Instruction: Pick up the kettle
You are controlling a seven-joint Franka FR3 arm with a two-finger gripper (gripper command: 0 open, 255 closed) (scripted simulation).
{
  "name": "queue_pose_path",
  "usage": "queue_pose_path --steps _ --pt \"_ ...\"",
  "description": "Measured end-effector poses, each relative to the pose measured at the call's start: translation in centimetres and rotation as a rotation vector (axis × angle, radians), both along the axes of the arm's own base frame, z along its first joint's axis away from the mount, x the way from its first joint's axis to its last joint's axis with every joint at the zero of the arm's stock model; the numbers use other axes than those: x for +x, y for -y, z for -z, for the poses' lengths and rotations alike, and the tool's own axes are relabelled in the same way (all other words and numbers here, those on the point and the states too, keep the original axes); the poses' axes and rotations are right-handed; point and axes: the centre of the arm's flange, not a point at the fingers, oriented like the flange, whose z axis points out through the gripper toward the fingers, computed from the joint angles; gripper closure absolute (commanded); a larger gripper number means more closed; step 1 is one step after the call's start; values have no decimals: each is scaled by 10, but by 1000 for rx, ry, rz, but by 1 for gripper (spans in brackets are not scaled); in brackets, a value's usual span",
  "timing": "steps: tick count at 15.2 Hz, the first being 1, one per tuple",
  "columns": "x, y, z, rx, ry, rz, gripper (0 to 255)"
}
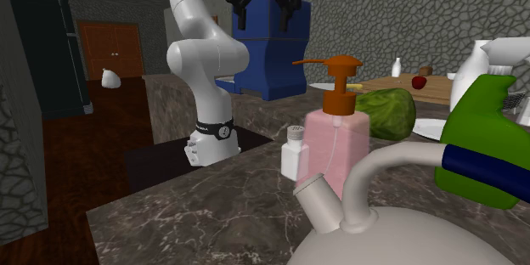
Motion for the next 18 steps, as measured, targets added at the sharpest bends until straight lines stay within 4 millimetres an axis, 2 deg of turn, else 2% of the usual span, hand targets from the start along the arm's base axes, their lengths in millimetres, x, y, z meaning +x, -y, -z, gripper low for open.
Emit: queue_pose_path --steps 1,3,12,16,18 --pt "0 0 0 0 0 0 0" --pt "14 7 5 2 -3 -10 0" --pt "112 67 28 11 -22 -82 0" --pt "159 88 39 15 -30 -115 0" --pt "183 100 51 17 -36 -132 0"
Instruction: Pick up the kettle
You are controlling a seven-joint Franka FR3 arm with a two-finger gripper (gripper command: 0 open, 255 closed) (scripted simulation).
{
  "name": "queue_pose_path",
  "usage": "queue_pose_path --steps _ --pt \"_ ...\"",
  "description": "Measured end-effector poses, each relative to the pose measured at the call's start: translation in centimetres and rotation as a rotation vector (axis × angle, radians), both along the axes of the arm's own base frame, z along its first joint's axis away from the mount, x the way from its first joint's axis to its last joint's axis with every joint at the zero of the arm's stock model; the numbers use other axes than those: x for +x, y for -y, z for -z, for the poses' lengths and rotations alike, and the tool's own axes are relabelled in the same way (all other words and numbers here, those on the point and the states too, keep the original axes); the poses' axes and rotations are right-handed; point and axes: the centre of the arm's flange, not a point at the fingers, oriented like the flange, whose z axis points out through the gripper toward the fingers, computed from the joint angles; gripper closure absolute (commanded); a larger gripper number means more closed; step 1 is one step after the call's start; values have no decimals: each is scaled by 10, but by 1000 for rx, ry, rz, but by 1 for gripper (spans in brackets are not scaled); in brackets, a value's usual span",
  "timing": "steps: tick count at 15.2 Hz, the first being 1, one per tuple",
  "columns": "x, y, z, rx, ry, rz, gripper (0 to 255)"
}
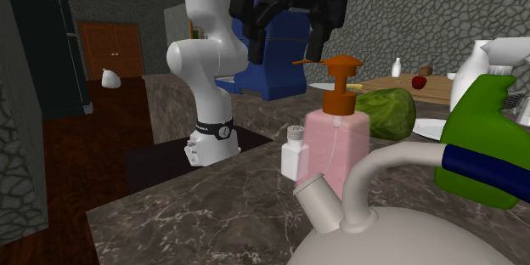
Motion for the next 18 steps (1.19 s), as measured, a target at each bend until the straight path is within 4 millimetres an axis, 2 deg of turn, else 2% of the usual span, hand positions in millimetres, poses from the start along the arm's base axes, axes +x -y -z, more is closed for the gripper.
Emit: queue_pose_path --steps 11,13,18 --pt "129 56 37 10 -24 -90 0" --pt "137 58 46 11 -25 -96 0" --pt "139 58 71 11 -26 -98 0"
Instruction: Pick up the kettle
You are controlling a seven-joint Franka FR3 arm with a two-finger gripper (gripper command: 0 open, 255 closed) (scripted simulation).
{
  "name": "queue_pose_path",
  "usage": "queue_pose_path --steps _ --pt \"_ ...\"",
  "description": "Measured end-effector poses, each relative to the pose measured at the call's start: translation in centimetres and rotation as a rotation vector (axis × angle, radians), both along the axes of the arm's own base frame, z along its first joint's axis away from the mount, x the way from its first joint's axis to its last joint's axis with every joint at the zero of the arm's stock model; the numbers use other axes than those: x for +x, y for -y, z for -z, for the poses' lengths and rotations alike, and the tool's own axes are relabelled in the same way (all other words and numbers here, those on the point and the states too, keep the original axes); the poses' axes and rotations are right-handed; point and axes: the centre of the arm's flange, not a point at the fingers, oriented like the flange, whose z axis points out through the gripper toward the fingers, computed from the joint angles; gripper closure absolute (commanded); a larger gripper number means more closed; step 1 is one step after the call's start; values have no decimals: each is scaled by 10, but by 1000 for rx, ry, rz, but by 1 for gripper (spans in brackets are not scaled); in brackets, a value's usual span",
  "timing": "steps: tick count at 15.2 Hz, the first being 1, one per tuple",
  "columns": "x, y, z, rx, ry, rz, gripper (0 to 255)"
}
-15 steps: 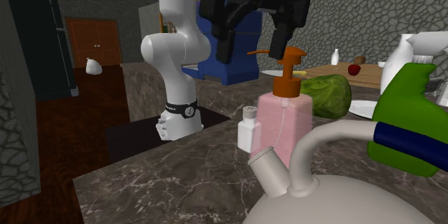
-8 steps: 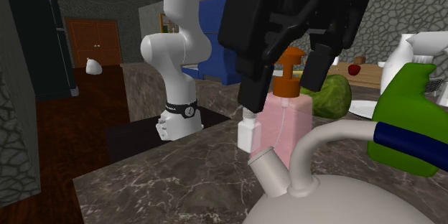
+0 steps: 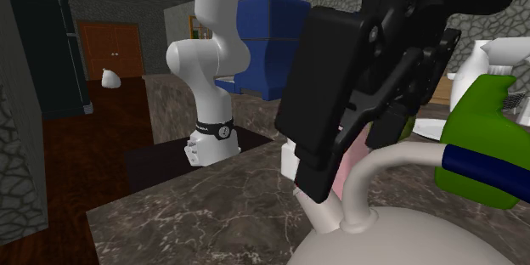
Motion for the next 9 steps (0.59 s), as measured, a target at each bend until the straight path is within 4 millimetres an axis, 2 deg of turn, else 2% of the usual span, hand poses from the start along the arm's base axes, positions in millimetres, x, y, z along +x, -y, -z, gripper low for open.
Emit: queue_pose_path --steps 1,2,9 --pt "0 1 4 0 0 0 0" --pt "0 1 6 0 0 0 255" --pt "1 1 8 0 0 0 255"
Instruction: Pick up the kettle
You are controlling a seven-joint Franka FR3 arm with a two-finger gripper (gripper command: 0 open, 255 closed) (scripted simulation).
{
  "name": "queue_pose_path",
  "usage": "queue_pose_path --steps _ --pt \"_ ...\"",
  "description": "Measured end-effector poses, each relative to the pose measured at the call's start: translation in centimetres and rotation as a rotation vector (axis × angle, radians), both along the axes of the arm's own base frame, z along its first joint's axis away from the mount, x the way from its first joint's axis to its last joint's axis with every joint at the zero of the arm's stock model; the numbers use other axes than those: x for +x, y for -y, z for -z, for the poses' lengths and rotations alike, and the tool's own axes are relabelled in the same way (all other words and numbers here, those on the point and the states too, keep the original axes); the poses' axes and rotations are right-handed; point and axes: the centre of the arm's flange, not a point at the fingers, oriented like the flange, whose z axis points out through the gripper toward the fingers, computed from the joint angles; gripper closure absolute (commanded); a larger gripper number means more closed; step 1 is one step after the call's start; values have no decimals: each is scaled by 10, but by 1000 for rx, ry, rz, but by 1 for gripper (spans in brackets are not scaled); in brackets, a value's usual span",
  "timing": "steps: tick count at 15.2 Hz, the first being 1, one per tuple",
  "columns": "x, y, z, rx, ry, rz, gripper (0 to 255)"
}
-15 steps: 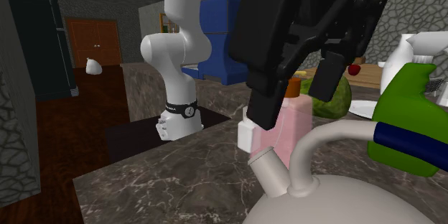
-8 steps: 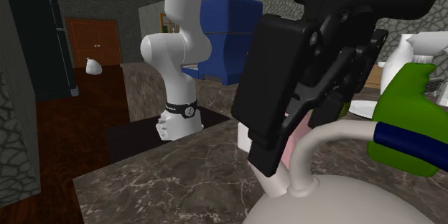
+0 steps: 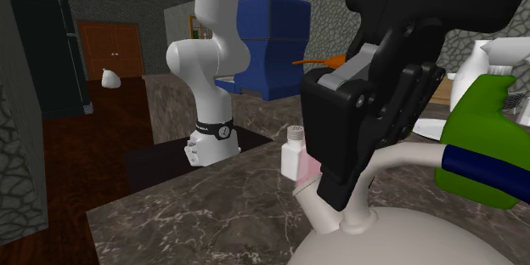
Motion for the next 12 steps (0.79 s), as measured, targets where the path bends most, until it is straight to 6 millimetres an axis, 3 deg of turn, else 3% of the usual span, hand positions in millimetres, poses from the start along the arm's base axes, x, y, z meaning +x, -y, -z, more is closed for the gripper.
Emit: queue_pose_path --steps 4,12 --pt "0 0 -1 0 0 0 255" --pt "-1 -1 -41 0 -1 0 255"
